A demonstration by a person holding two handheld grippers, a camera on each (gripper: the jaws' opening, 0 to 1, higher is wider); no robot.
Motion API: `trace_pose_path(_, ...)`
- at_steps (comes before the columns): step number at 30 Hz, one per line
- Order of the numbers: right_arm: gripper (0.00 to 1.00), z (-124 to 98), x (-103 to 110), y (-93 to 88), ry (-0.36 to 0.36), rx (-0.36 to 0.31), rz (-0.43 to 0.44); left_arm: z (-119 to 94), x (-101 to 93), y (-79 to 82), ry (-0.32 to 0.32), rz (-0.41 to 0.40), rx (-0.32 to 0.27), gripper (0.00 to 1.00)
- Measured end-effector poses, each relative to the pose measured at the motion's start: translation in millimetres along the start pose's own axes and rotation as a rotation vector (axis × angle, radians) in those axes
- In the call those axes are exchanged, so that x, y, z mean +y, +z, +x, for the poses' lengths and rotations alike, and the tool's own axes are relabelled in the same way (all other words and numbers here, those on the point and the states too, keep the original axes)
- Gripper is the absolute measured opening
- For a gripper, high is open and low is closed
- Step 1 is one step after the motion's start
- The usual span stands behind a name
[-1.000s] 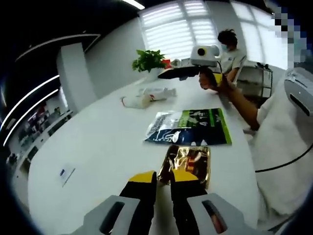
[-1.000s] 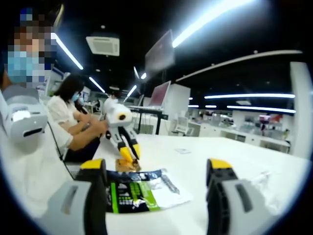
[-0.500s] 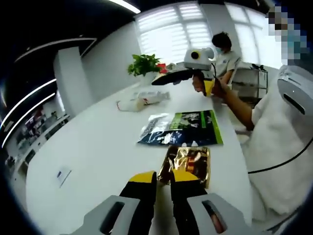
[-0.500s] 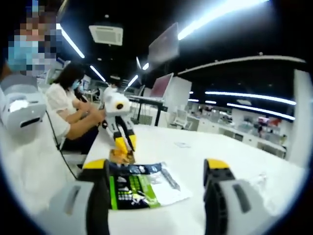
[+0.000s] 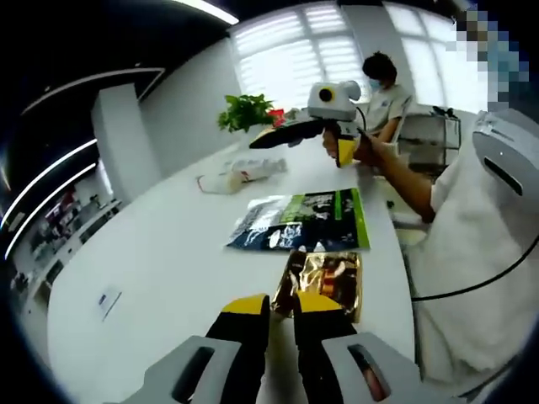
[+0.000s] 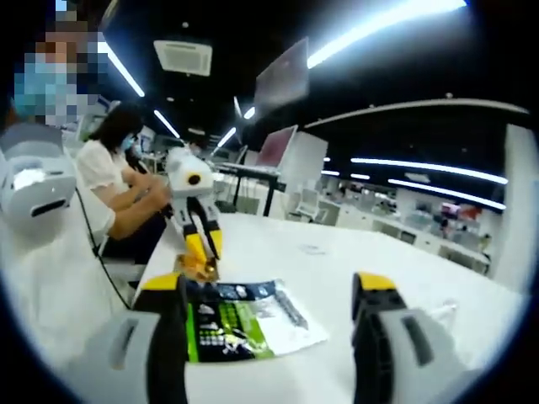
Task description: Arrange the skincare products in the storage area until every visible bottle or jar stands upright without overlapping.
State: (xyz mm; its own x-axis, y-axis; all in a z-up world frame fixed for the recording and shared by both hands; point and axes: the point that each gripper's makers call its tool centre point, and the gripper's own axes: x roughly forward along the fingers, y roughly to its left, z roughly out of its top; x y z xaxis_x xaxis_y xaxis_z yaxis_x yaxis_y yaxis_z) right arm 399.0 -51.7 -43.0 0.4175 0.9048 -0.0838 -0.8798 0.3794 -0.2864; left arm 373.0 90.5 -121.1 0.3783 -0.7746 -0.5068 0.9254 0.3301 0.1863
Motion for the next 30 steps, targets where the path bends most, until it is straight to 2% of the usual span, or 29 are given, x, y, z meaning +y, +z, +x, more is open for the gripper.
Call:
trace_pose_path(9,0.81,0.7,0.4,-1.3,0.003,0.006,0.002,-3.6,-3.6,-1.0,0.019,-0.023,-0.001,0.11)
trace_pose_path(13,0.81,1.0,-0.2,-1.5,0.002,0.007,0.005,-5.1,-6.1,-0.9,0.020,-0.004,-0.003,0.11)
trace_pose_path(30,0.81,1.7,0.3,-1.5,0.003,0.005,0.006,-5.1,-4.7,-0.9,0.026,-0.019,0.002,0.11)
